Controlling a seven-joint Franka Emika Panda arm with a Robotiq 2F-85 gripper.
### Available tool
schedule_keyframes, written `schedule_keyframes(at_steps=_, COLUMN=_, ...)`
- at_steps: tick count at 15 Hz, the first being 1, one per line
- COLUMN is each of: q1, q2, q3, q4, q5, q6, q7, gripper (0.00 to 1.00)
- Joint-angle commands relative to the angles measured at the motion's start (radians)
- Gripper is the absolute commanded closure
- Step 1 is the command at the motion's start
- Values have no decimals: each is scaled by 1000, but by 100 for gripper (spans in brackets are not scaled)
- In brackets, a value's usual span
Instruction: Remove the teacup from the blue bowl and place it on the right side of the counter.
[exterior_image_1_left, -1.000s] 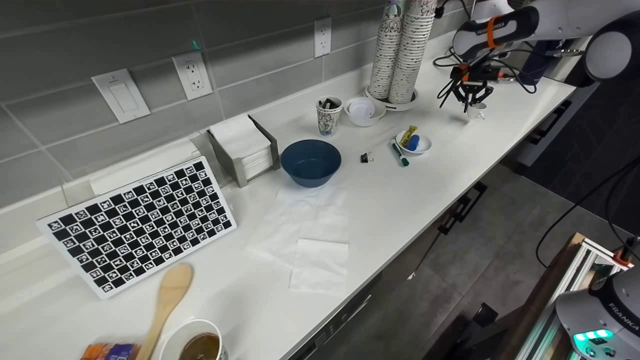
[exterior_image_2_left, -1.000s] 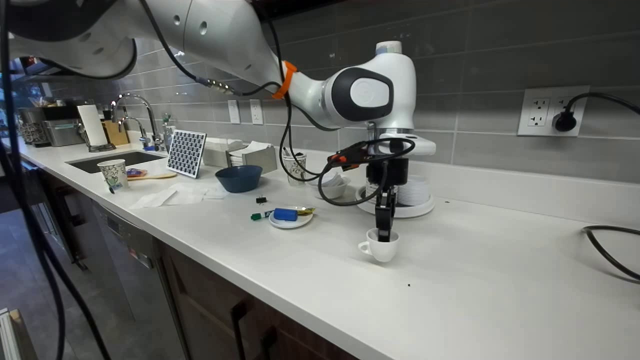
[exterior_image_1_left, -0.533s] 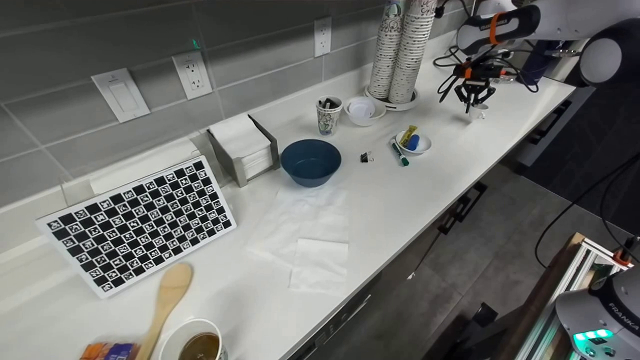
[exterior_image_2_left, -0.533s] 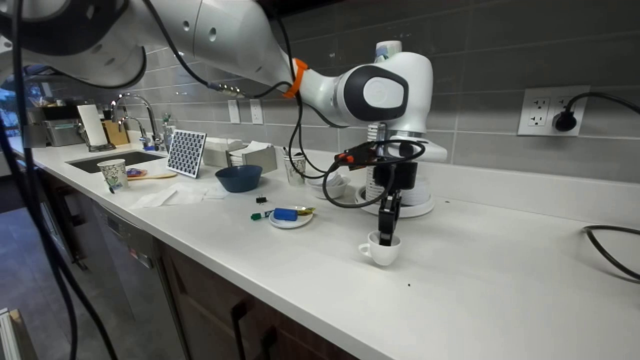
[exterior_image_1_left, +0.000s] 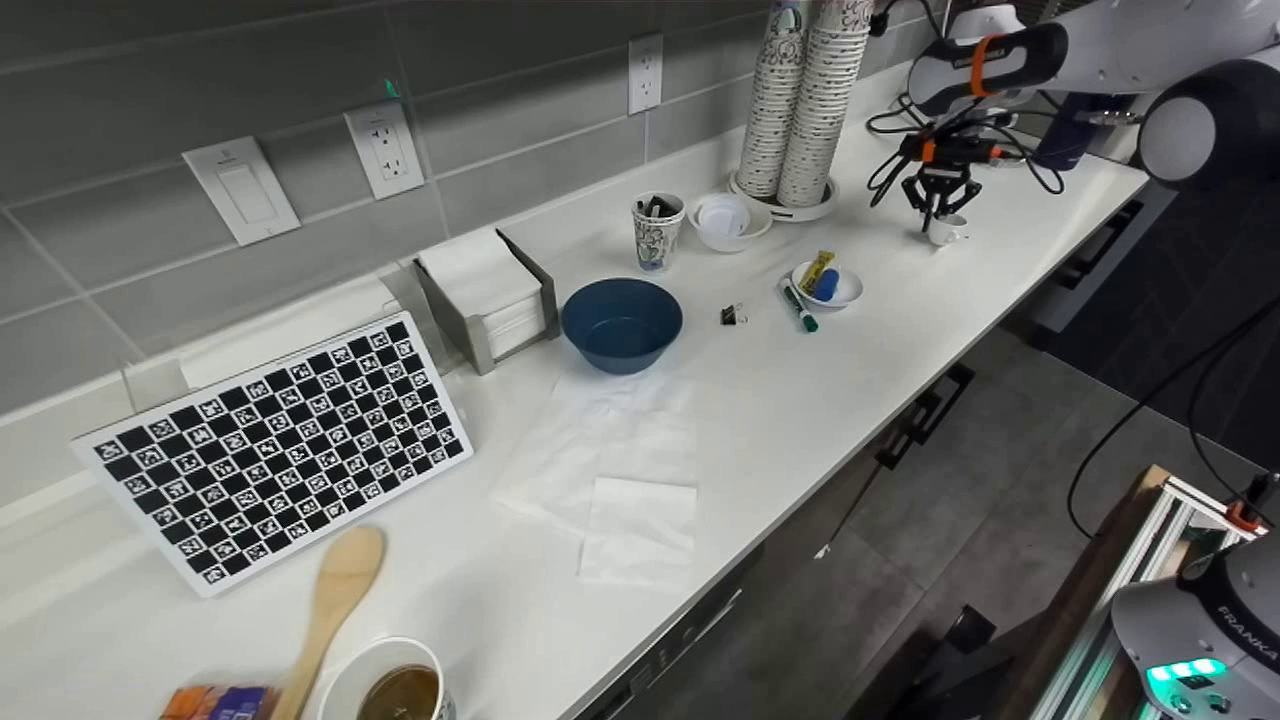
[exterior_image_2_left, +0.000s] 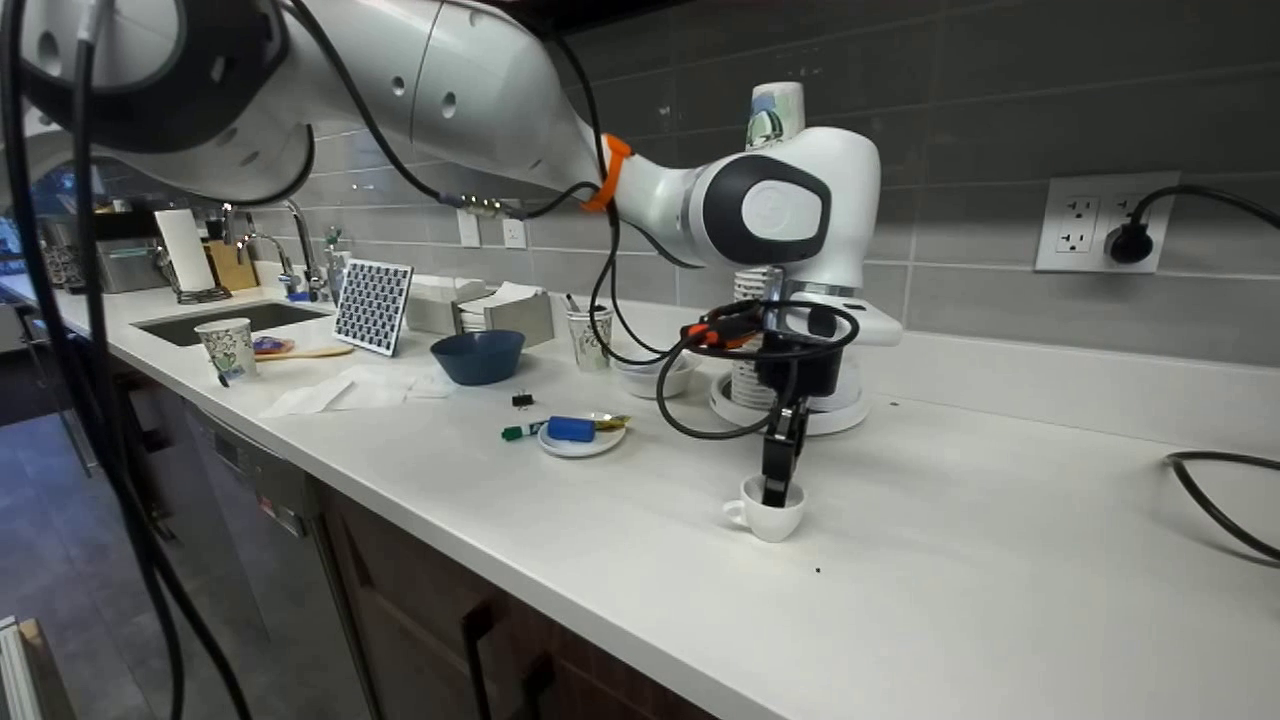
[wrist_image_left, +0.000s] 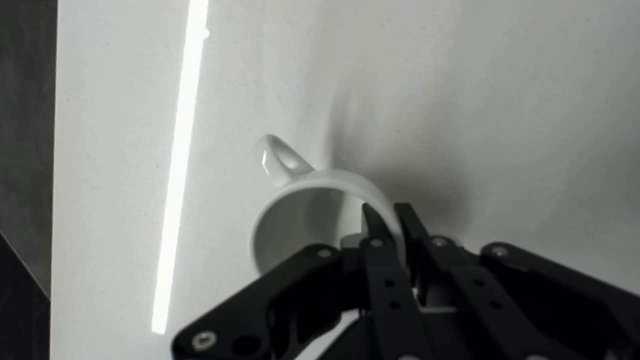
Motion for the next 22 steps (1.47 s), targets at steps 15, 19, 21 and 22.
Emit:
schedule_keyframes(at_steps=15, q1=-29, q2=-240, q3=-2, q4=-64, q5=-41, q6=-142, q7=-460, gripper=0)
schedule_keyframes(at_steps=19, q1=-58, q2=-383, q3=-12, q4=-260, q5=-29, q6=-9, q7=-726, gripper=0)
schedule_keyframes(at_steps=21, q1=-86, q2=-455, q3=-10, q4=-354, q5=-4, q6=59, q7=-856, gripper=0)
schedule_keyframes(at_steps=22, q1=-102, q2=-488, q3=-10, q4=-400, q5=8, q6=97, q7=-919, gripper=0)
